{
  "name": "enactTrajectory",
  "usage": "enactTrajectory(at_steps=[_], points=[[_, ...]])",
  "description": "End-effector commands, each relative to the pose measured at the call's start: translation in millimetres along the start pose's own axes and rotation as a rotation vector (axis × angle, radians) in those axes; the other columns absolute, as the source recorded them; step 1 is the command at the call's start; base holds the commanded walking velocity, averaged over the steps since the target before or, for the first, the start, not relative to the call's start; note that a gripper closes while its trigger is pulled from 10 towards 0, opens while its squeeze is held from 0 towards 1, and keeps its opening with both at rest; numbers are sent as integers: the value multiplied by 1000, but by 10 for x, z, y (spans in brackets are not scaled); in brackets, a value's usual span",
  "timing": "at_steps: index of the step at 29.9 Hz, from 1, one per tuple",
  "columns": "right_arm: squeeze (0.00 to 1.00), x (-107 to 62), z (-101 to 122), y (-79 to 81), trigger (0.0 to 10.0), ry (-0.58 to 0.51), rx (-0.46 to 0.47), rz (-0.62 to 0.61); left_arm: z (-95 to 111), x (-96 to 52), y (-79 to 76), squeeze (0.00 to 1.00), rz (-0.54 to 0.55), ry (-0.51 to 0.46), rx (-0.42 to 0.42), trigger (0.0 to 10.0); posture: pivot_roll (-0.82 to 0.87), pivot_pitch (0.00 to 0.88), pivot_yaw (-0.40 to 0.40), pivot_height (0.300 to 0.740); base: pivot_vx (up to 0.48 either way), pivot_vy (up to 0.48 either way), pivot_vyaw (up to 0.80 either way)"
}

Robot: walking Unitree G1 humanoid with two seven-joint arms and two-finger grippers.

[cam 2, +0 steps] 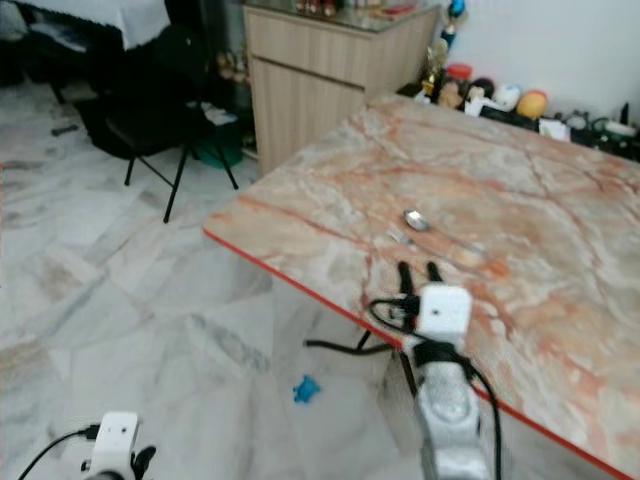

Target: Setting the table

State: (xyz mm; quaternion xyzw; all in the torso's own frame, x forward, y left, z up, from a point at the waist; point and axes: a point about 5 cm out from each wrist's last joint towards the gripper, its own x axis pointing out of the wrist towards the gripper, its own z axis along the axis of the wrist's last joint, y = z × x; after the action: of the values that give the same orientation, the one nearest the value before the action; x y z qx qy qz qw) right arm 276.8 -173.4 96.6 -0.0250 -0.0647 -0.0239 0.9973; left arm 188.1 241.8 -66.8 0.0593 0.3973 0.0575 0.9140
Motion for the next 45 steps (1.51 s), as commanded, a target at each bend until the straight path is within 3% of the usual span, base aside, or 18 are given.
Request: enactTrajectory(at_steps=[1, 14, 20, 39, 41, 42, 45], points=[[0, 10, -17, -22, 10000, 9, 3, 2, -11, 1, -27, 0, -5, 5, -2, 10000, 124, 0, -54, 740, 304, 0, 0], [0, 61, 5, -65, 10000, -8, 19, -8, -12, 2, -60, 0, -17, 4, 13, 10000, 120, 0, -53, 740, 308, 0, 0], [0, 77, 0, -161, 10000, -6, 28, -47, -11, 3, -90, 0, -23, 0, 13, 10000, 120, 0, -59, 740, 0, 0, 0], [0, 170, 86, -240, 10000, -31, 1, -37, -19, 4, -144, 0, -37, 3, 3, 10000, 115, 0, -59, 740, 26, 0, 0], [0, 251, 61, -304, 10000, 46, -18, -13, -19, 5, -148, 0, -38, 5, 1, 10000, 111, 0, -57, 740, 0, 0, 0], [0, 317, 54, -311, 10000, 81, -51, 56, -16, 7, -153, 0, -40, 6, 1, 10000, 107, 0, -53, 740, 0, 0, 0], [0, 383, 74, -288, 10000, 96, -72, 161, -14, 8, -156, 0, -41, 6, -1, 10000, 107, 0, -53, 740, 0, 0, 0]])
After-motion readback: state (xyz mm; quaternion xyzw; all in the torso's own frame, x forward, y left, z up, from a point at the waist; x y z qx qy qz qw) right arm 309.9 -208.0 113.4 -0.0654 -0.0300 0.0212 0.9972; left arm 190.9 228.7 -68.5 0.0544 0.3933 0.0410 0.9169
